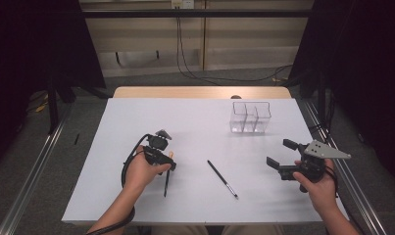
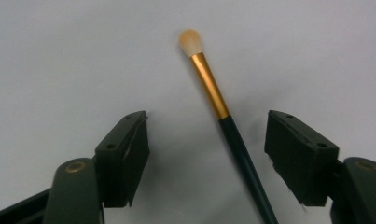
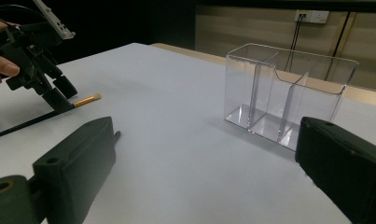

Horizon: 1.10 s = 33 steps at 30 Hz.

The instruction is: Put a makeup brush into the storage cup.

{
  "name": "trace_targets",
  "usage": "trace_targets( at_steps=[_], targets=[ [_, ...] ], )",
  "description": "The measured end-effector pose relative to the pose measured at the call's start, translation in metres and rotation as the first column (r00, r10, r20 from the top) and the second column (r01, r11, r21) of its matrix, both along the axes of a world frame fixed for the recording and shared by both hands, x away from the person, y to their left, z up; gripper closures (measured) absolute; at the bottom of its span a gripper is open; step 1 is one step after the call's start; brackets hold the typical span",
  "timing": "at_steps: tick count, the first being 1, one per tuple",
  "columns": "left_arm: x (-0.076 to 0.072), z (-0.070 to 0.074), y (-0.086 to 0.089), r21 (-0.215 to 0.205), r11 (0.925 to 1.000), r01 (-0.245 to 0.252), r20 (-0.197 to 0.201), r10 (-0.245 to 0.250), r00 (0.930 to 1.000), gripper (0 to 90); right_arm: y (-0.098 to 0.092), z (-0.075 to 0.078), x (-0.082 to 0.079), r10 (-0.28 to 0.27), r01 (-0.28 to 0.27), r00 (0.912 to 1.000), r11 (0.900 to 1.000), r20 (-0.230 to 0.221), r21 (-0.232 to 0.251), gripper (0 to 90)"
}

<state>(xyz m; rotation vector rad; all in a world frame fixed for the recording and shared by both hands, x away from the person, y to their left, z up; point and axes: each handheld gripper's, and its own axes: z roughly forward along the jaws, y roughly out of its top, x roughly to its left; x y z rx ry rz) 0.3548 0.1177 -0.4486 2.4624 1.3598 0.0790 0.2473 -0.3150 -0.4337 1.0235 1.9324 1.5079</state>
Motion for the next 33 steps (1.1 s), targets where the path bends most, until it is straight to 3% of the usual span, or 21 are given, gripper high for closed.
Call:
trace_targets(
  at_steps=[9,11,19,25,26,29,32,33],
  targets=[
    [-0.006,0.003,0.001,0.004,0.9998,0.021,-0.025,-0.021,0.9995,42.8,0.000,0.000,0.000,0.000,0.000,1.0000,1.000,-0.001,0.001,4.7],
    [-0.008,0.003,0.001,-0.024,0.9996,0.017,-0.042,-0.018,0.9990,42.9,0.000,0.000,0.000,0.000,0.000,1.0000,1.000,0.000,0.001,4.7],
    [-0.017,0.005,0.002,-0.024,0.9994,0.025,-0.067,-0.026,0.9974,46.2,0.001,-0.001,0.001,0.002,-0.002,1.0000,1.000,0.000,-0.002,4.8],
    [-0.025,0.005,-0.001,-0.011,0.9986,0.052,-0.079,-0.053,0.9955,59.7,0.003,0.000,0.001,0.004,-0.004,1.0000,1.000,-0.005,-0.015,4.8],
    [-0.026,0.006,-0.002,0.009,0.9977,0.066,-0.071,-0.066,0.9953,62.7,0.003,0.000,0.001,0.004,-0.004,1.0000,1.000,-0.005,-0.015,4.8],
    [-0.026,0.005,-0.003,0.010,0.9982,0.060,-0.076,-0.059,0.9953,69.6,0.003,0.000,0.001,0.002,-0.002,1.0000,1.000,-0.005,-0.015,4.8],
    [-0.026,0.005,-0.004,0.034,0.9964,0.078,-0.082,-0.075,0.9938,81.2,0.003,-0.001,0.002,0.001,-0.001,1.0000,1.000,-0.005,-0.016,4.8],
    [-0.026,0.005,-0.004,0.048,0.9955,0.082,-0.079,-0.078,0.9938,81.2,0.003,-0.001,0.002,0.001,-0.001,1.0000,1.000,-0.005,-0.016,4.8]
  ],
)
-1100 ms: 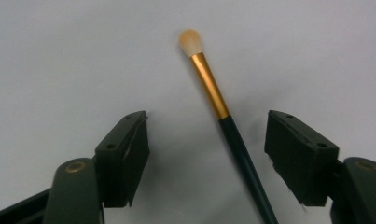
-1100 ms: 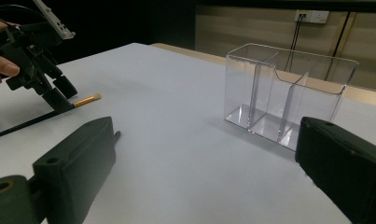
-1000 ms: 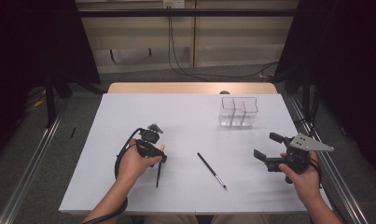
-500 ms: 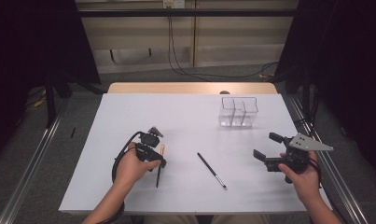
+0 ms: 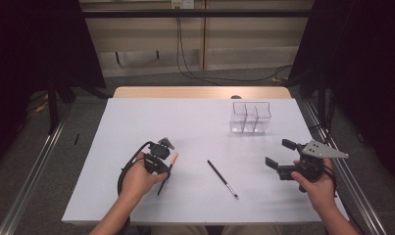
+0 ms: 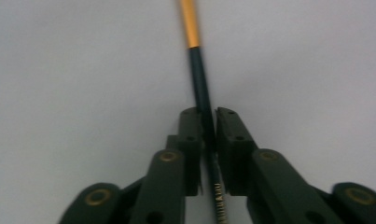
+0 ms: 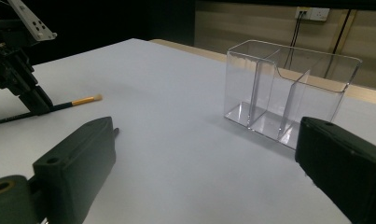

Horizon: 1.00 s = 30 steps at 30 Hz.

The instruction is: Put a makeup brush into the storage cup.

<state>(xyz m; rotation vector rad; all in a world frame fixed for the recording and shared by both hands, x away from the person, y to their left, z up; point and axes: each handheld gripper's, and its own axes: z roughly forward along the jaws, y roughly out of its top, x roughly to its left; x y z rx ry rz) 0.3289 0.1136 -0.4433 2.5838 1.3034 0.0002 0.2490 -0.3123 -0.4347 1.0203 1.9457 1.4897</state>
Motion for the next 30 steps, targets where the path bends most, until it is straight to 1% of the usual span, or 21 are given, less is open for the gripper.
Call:
trace_targets(
  at_steps=[1,2,4,6,7,10,12,15,17,18,19,21,23,24,25,26,30],
  targets=[
    [0.001,0.000,0.000,0.004,1.0000,0.003,-0.008,-0.003,1.0000,83.5,0.000,0.000,0.000,-0.001,0.001,1.0000,1.000,0.001,-0.001,4.8],
    [0.002,0.000,0.000,0.000,1.0000,0.000,-0.011,0.000,0.9999,83.5,0.000,0.000,0.000,-0.001,0.001,1.0000,1.000,0.001,-0.001,4.8],
    [0.002,0.000,-0.002,0.010,0.9999,0.007,-0.016,-0.007,0.9998,83.4,-0.001,0.000,0.000,0.000,0.000,1.0000,1.000,0.001,-0.001,4.8],
    [0.001,0.001,-0.004,0.032,0.9989,0.033,-0.014,-0.032,0.9994,83.4,-0.001,0.000,0.000,-0.001,0.001,1.0000,1.000,0.000,-0.001,4.8],
    [0.000,0.001,-0.005,0.040,0.9986,0.036,-0.019,-0.035,0.9992,83.0,-0.001,0.000,0.000,-0.001,0.001,1.0000,1.000,-0.001,-0.001,4.8],
    [-0.004,0.002,-0.006,0.056,0.9967,0.059,-0.017,-0.058,0.9981,82.9,-0.001,-0.001,-0.001,-0.003,0.003,1.0000,1.000,-0.004,0.001,4.8],
    [-0.004,0.001,-0.006,0.056,0.9965,0.061,-0.017,-0.060,0.9980,81.4,-0.001,-0.001,-0.001,-0.003,0.003,1.0000,1.000,-0.003,-0.004,4.9],
    [-0.002,0.000,-0.008,0.064,0.9963,0.058,-0.032,-0.056,0.9979,80.9,-0.001,-0.001,-0.001,-0.003,0.003,1.0000,1.000,-0.005,-0.001,4.8],
    [-0.001,0.000,-0.010,0.078,0.9947,0.068,-0.042,-0.065,0.9970,81.6,0.000,-0.001,0.000,-0.001,0.001,1.0000,1.000,-0.004,-0.002,4.9],
    [0.000,0.000,-0.011,0.083,0.9947,0.062,-0.046,-0.058,0.9972,81.8,0.001,-0.001,-0.001,0.000,0.000,1.0000,1.000,-0.006,-0.003,4.9],
    [0.000,0.000,-0.012,0.094,0.9928,0.074,-0.046,-0.069,0.9965,82.0,0.001,-0.001,-0.001,0.001,-0.001,1.0000,1.000,-0.006,-0.006,4.9],
    [-0.001,0.000,-0.013,0.108,0.9910,0.079,-0.040,-0.075,0.9964,82.9,0.002,-0.001,0.000,0.004,-0.004,1.0000,1.000,-0.006,-0.006,4.8],
    [-0.001,0.000,-0.013,0.104,0.9913,0.081,-0.037,-0.078,0.9963,84.0,0.003,-0.002,0.001,0.006,-0.006,1.0000,1.000,-0.008,-0.007,4.8],
    [-0.001,-0.001,-0.012,0.093,0.9928,0.076,-0.036,-0.073,0.9967,84.1,0.003,-0.002,0.001,0.006,-0.006,0.9999,1.000,-0.009,-0.008,4.9],
    [-0.001,0.000,-0.010,0.086,0.9928,0.083,-0.041,-0.079,0.9960,84.1,0.003,-0.002,0.001,0.006,-0.006,0.9999,1.000,-0.009,-0.008,4.9],
    [-0.001,0.000,-0.009,0.072,0.9941,0.081,-0.038,-0.079,0.9962,84.1,0.003,-0.002,0.001,0.007,-0.007,0.9999,1.000,-0.009,-0.009,4.9],
    [-0.002,0.001,-0.008,0.070,0.9931,0.094,-0.028,-0.092,0.9953,84.2,0.003,-0.002,0.001,0.005,-0.005,1.0000,1.000,-0.006,-0.005,4.9]
  ],
)
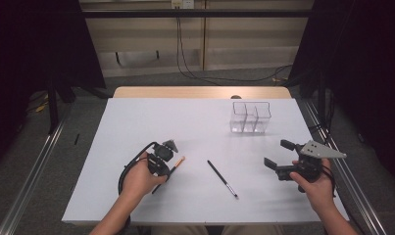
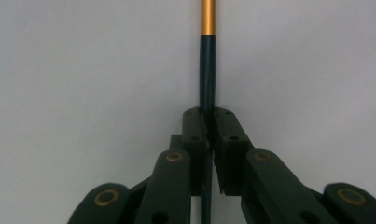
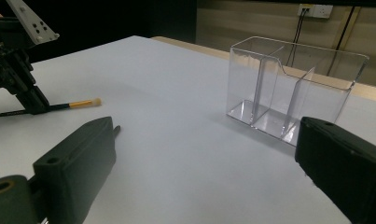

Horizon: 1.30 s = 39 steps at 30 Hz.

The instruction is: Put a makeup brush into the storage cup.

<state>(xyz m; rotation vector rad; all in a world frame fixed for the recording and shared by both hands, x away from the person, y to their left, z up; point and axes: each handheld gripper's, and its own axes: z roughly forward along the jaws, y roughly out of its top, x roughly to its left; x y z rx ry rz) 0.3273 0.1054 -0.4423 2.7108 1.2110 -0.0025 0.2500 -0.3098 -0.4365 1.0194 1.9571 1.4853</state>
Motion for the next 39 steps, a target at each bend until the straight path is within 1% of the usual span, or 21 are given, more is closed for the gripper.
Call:
trace_targets(
  at_steps=[6,9,11,13,16,18,20,22,23,25,26,28,31,32,33,34,35,36,37,38,39],
  targets=[
    [0.001,0.001,0.002,-0.017,0.9998,0.009,-0.005,-0.009,0.9999,84.2,-0.001,0.000,0.000,-0.003,0.003,1.0000,1.000,-0.005,0.001,4.9],
    [0.002,0.001,0.004,-0.032,0.9995,0.007,-0.003,-0.007,1.0000,84.2,-0.001,0.000,0.000,-0.003,0.003,1.0000,1.000,-0.004,0.000,4.9],
    [0.003,0.002,0.006,-0.036,0.9993,0.010,0.005,-0.009,0.9999,84.3,-0.001,0.000,0.000,-0.003,0.003,1.0000,1.000,-0.003,0.000,4.9],
    [0.003,0.005,0.007,-0.053,0.9986,0.001,0.015,-0.001,0.9999,84.3,-0.002,0.000,-0.001,-0.006,0.006,1.0000,1.000,-0.003,0.001,4.9],
    [0.005,0.010,0.010,-0.068,0.9976,0.009,0.026,-0.007,0.9996,84.3,-0.002,0.000,-0.001,-0.006,0.006,1.0000,1.000,-0.003,0.001,4.9],
    [0.005,0.012,0.011,-0.086,0.9963,0.003,0.030,0.000,0.9995,84.3,-0.001,0.000,-0.001,-0.005,0.005,1.0000,1.000,-0.003,0.002,4.9],
    [0.006,0.015,0.013,-0.094,0.9955,0.004,0.036,-0.001,0.9993,84.3,-0.001,0.000,-0.001,-0.005,0.005,1.0000,1.000,-0.003,0.001,4.9],
    [0.007,0.017,0.015,-0.137,0.9905,-0.010,0.048,0.017,0.9987,84.3,-0.001,0.000,-0.001,-0.003,0.003,1.0000,1.000,-0.003,0.000,4.9],
    [0.007,0.017,0.015,-0.137,0.9905,-0.010,0.048,0.017,0.9987,84.3,-0.001,0.000,-0.001,-0.003,0.003,1.0000,1.000,-0.003,0.000,4.9],
    [0.007,0.019,0.017,-0.168,0.9858,-0.007,0.064,0.018,0.9978,84.3,-0.001,0.000,0.000,-0.004,0.004,1.0000,1.000,-0.003,0.000,4.9],
    [0.007,0.020,0.017,-0.184,0.9828,-0.014,0.080,0.029,0.9964,84.3,-0.001,0.000,0.000,-0.004,0.004,1.0000,1.000,-0.005,0.002,4.8],
    [0.006,0.021,0.017,-0.204,0.9789,-0.010,0.110,0.033,0.9934,84.3,-0.001,0.000,0.000,-0.004,0.004,1.0000,1.000,-0.006,0.002,4.9],
    [0.006,0.024,0.019,-0.249,0.9684,0.011,0.152,0.028,0.9880,84.3,0.000,0.000,0.000,-0.005,0.005,1.0000,1.000,-0.005,0.001,4.9],
    [0.006,0.025,0.019,-0.273,0.9621,0.004,0.162,0.042,0.9860,84.3,0.000,0.000,0.000,-0.005,0.005,1.0000,1.000,-0.005,0.001,4.9],
    [0.007,0.026,0.020,-0.286,0.9582,0.009,0.166,0.041,0.9853,84.3,0.000,0.000,0.000,-0.005,0.005,1.0000,1.000,-0.006,0.001,4.9],
    [0.006,0.027,0.019,-0.306,0.9521,0.012,0.180,0.046,0.9827,84.2,0.000,0.000,0.000,-0.004,0.004,1.0000,1.000,-0.005,0.002,4.9],
    [0.006,0.027,0.019,-0.328,0.9445,0.019,0.188,0.046,0.9811,84.3,0.000,0.000,0.000,-0.004,0.004,1.0000,1.000,-0.005,0.000,4.9],
    [0.007,0.028,0.020,-0.342,0.9392,0.026,0.188,0.041,0.9813,84.2,0.000,0.000,0.000,-0.003,0.003,1.0000,1.000,-0.006,0.000,4.9],
    [0.006,0.028,0.020,-0.362,0.9319,0.023,0.196,0.052,0.9792,84.2,0.000,0.000,0.000,-0.003,0.003,1.0000,1.000,-0.006,0.000,4.9],
    [0.006,0.029,0.019,-0.377,0.9258,0.032,0.203,0.049,0.9779,84.2,0.000,0.000,0.000,-0.003,0.003,1.0000,1.000,-0.005,-0.001,4.9],
    [0.006,0.029,0.020,-0.398,0.9170,0.029,0.205,0.058,0.9770,84.2,0.000,0.000,0.000,-0.003,0.003,1.0000,1.000,-0.005,-0.001,4.9]
  ],
)
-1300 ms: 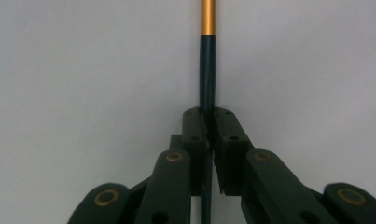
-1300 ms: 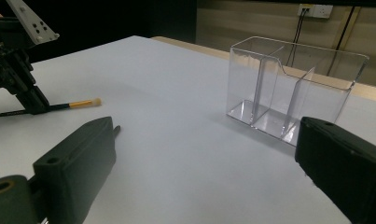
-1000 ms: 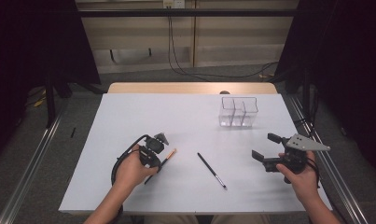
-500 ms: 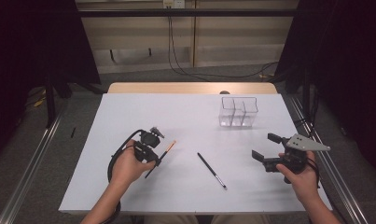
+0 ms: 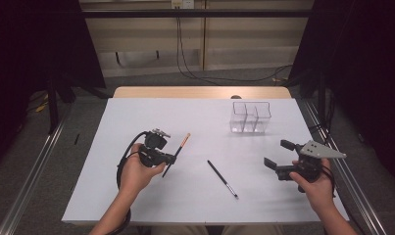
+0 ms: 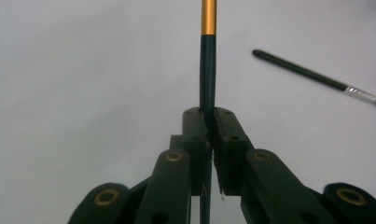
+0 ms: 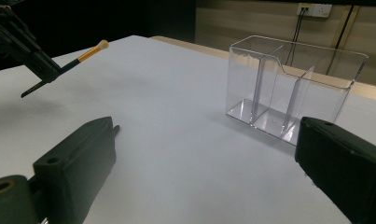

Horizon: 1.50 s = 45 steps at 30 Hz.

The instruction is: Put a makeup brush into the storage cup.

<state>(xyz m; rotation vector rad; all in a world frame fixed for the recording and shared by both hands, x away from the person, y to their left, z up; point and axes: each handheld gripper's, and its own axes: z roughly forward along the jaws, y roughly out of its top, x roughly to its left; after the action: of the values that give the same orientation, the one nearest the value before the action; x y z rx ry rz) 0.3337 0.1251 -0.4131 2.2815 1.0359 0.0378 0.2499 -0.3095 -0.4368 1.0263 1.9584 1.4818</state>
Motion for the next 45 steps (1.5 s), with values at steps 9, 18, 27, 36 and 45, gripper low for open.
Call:
trace_targets(
  at_steps=[9,18,27,36,45],
  targets=[
    [0.002,0.002,0.001,-0.168,0.9857,-0.006,0.031,0.012,0.9994,84.2,0.000,0.000,0.000,0.000,0.000,1.0000,1.000,0.000,0.002,4.9],
    [0.002,0.004,-0.001,-0.299,0.9544,0.009,0.073,0.014,0.9972,84.2,0.001,0.000,0.000,0.003,-0.003,1.0000,1.000,-0.001,0.001,4.9],
    [0.003,0.004,-0.010,-0.378,0.9242,0.055,0.116,-0.012,0.9932,84.2,0.001,-0.001,0.001,0.005,-0.005,1.0000,1.000,-0.002,0.000,4.9],
    [0.004,0.003,-0.023,-0.407,0.9083,0.097,0.138,-0.044,0.9894,84.2,0.002,-0.002,0.002,0.005,-0.005,0.9999,1.000,-0.010,0.008,4.9],
    [0.003,0.002,-0.036,-0.425,0.8951,0.135,0.164,-0.070,0.9839,84.2,0.000,-0.002,0.003,0.000,0.000,0.9999,1.000,-0.012,0.013,4.9]
  ],
)
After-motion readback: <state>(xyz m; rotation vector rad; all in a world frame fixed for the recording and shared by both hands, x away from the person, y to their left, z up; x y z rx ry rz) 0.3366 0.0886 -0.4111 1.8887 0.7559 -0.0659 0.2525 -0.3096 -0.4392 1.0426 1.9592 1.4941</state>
